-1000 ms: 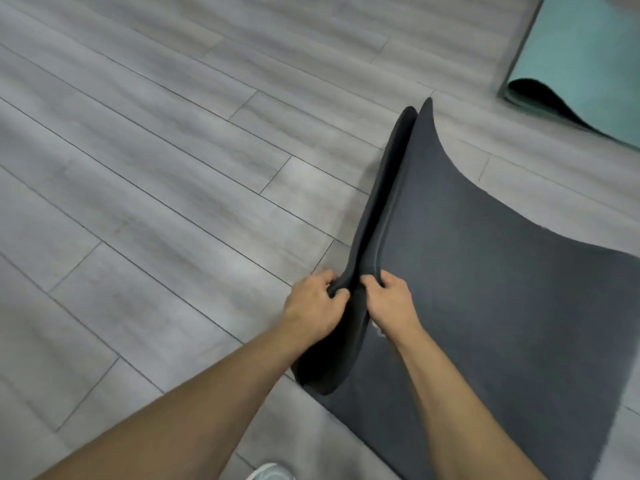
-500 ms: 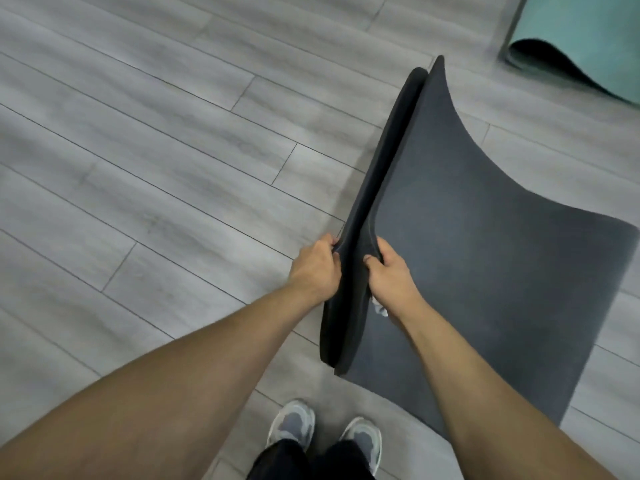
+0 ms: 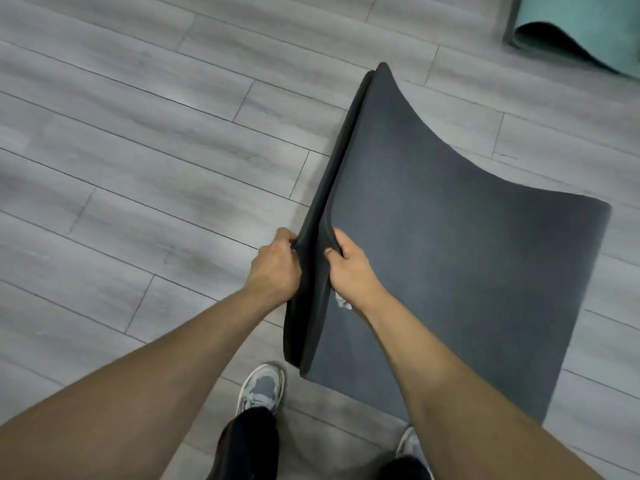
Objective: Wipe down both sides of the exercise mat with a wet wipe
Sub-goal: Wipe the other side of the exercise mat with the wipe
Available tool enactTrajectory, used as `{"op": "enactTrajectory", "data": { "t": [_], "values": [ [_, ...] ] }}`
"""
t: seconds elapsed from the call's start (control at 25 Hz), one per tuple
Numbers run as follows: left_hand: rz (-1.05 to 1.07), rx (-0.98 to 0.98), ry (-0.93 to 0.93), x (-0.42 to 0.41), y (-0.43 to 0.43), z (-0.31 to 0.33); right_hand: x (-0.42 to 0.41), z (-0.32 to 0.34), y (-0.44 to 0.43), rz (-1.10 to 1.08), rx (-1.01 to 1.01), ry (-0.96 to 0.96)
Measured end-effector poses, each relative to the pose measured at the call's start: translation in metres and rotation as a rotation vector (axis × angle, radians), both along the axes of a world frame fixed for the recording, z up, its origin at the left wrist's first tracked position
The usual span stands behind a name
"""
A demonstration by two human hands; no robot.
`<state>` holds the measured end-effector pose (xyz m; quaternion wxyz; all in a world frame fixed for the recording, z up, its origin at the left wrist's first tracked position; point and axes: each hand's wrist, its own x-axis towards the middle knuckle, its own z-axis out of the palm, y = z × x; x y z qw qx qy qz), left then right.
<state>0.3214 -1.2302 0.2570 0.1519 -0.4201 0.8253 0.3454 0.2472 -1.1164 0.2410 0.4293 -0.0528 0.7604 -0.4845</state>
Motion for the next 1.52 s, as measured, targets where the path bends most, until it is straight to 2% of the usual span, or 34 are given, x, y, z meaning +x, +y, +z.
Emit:
{"op": "enactTrajectory", "data": {
  "t": [0.32, 0.56, 0.68, 0.8, 0.88, 0.92, 1.08, 1.24, 1.36, 1.52],
  "values": [
    [0.057, -0.004, -0.118, 0.101, -0.142, -0.020, 0.072, 0.001, -0.153, 0.088, -0.012, -0.043],
    [0.145, -0.083, -0.217, 0.121, -0.209, -0.032, 0.105, -0.004, -0.163, -0.055, 0.026, -0.045],
    [0.096, -0.094, -0.230, 0.109, -0.211, -0.021, 0.121, -0.003, -0.154, -0.122, -0.013, -0.023],
    [0.125, 0.106, 0.001, 0.067, -0.185, 0.000, 0.133, 0.012, -0.147, -0.197, -0.066, 0.020],
    [0.203, 0.272, 0.072, 0.033, -0.163, 0.017, 0.138, 0.031, -0.137, -0.236, -0.100, 0.028],
    [0.187, 0.286, 0.063, 0.018, -0.152, 0.025, 0.140, 0.044, -0.129, -0.255, -0.117, 0.031],
    [0.001, 0.112, 0.025, -0.029, -0.102, 0.060, 0.135, 0.097, -0.082, -0.377, -0.147, 0.036],
    [-0.194, 0.198, 0.150, -0.053, -0.029, 0.106, 0.120, 0.150, -0.011, -0.499, -0.058, 0.048],
    [-0.299, 0.206, 0.219, -0.073, 0.039, 0.141, 0.115, 0.180, 0.052, -0.670, 0.030, 0.129],
    [-0.329, 0.287, 0.250, -0.104, 0.150, 0.173, 0.112, 0.210, 0.149, -0.908, 0.072, 0.233]
  ]
}}
